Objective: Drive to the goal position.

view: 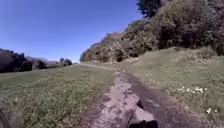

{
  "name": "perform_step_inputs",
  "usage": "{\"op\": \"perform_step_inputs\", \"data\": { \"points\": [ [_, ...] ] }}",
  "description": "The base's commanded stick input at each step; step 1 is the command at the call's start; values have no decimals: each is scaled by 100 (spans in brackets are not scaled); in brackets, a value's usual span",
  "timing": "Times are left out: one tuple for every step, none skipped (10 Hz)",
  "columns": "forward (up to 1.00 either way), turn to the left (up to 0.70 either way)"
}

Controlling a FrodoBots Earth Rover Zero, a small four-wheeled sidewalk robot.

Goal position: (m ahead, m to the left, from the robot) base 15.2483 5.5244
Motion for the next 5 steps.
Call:
{"op": "perform_step_inputs", "data": {
  "points": [
    [70,0],
    [70,0],
    [70,0],
    [70,-16],
    [70,-21]
  ]
}}
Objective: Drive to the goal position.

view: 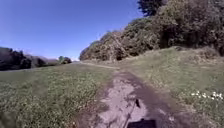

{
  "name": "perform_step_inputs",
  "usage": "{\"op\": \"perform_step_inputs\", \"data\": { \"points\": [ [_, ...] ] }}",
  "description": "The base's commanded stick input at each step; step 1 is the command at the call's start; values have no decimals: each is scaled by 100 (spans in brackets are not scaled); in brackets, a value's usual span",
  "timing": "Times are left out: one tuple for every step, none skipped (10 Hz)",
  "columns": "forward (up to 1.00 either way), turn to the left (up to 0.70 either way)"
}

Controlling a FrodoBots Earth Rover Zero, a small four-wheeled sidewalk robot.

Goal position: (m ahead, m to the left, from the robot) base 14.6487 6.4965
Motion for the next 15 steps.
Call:
{"op": "perform_step_inputs", "data": {
  "points": [
    [70,-4],
    [70,0],
    [70,0],
    [70,0],
    [70,0],
    [70,0],
    [70,0],
    [70,0],
    [70,0],
    [70,0],
    [70,0],
    [70,0],
    [70,0],
    [70,0],
    [70,0]
  ]
}}
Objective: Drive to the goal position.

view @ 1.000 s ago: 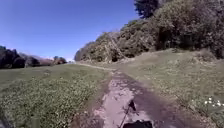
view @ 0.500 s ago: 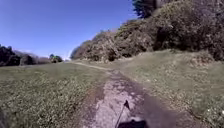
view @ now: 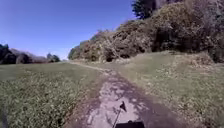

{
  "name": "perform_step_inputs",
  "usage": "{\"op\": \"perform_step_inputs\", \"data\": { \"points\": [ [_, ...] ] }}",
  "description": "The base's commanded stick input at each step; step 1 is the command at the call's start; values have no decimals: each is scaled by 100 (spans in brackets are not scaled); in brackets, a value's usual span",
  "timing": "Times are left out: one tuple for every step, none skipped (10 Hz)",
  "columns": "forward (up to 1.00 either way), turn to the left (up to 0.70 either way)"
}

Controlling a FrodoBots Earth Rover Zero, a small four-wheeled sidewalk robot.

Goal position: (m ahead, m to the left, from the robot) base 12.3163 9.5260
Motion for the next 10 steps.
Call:
{"op": "perform_step_inputs", "data": {
  "points": [
    [70,0],
    [70,0],
    [70,0],
    [70,0],
    [70,0],
    [70,0],
    [70,0],
    [70,0],
    [70,0],
    [70,0]
  ]
}}
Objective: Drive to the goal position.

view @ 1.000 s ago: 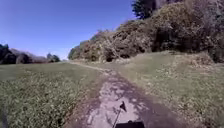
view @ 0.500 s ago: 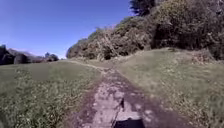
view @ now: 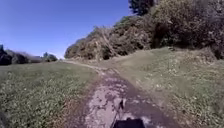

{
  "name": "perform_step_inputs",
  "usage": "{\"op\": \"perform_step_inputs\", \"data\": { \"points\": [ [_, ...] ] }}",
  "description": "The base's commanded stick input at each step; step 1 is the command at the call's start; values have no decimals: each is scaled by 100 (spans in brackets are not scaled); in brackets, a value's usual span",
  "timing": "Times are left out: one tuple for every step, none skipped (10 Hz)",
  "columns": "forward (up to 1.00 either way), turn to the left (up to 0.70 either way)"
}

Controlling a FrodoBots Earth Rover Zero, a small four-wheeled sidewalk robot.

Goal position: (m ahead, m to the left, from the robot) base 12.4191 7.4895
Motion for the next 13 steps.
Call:
{"op": "perform_step_inputs", "data": {
  "points": [
    [70,0],
    [70,0],
    [70,0],
    [70,0],
    [70,0],
    [70,0],
    [70,0],
    [70,0],
    [70,0],
    [70,0],
    [70,0],
    [70,0],
    [70,0]
  ]
}}
